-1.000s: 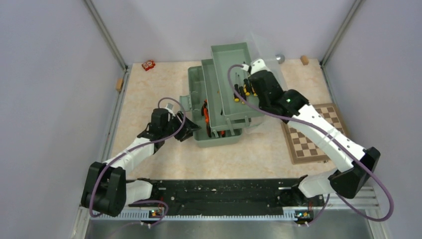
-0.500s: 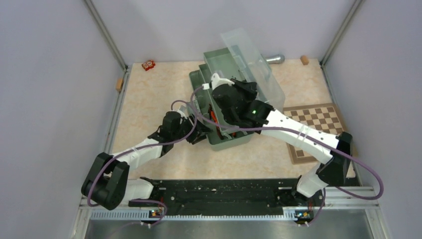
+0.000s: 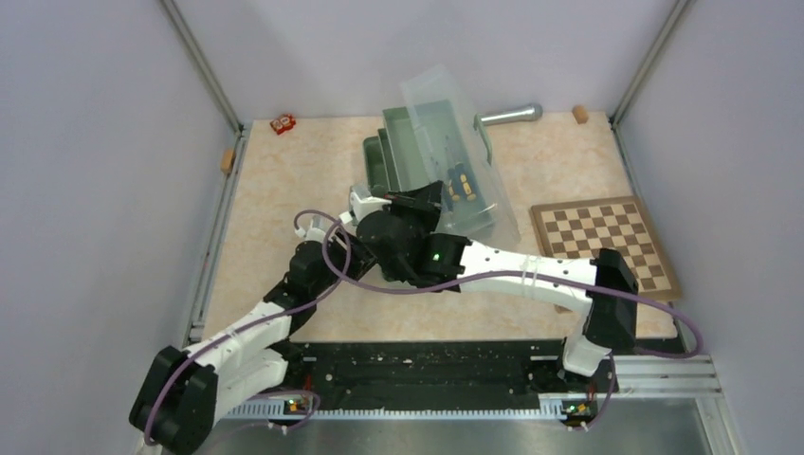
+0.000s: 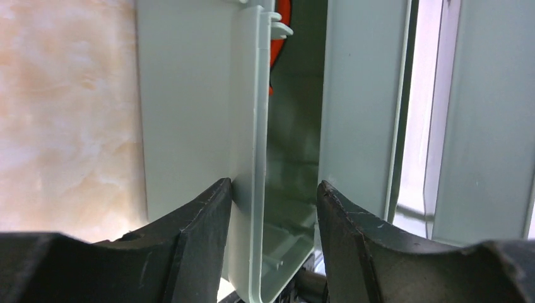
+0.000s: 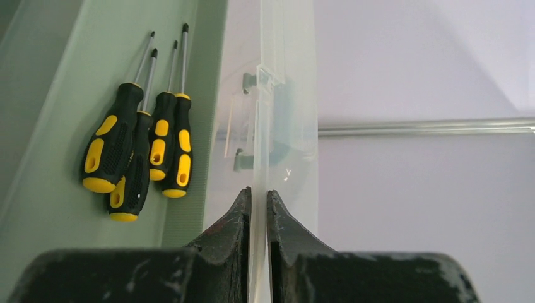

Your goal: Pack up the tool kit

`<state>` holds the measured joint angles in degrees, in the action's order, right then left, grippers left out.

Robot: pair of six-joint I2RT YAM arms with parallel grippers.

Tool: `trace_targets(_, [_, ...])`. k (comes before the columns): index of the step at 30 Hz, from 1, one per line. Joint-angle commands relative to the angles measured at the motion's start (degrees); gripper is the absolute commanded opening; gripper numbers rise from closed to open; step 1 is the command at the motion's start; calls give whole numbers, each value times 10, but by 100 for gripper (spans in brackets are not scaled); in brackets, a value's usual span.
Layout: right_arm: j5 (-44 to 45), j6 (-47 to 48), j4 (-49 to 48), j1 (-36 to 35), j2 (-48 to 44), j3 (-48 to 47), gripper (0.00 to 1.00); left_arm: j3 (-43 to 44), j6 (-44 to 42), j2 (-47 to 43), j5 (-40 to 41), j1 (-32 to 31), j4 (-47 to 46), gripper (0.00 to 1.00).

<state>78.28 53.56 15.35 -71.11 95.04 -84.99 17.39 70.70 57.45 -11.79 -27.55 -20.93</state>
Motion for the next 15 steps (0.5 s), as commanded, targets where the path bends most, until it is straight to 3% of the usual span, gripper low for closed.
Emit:
trace_targets(1, [27,32,-79,-56,1,-16,0,-18,35,-80,119,-3,13,57])
trace_targets(6, [35,40,-78,-72,31,-19,0,-31,52,-99,172,-3,79,55])
trace_targets(11, [30,45,-77,-88,46,-35,0,-33,56,-50,127,-4,20,48])
trace_targets(15, [28,47,-78,-105,59,-49,0,-5,44,15,41,-10,-40,47])
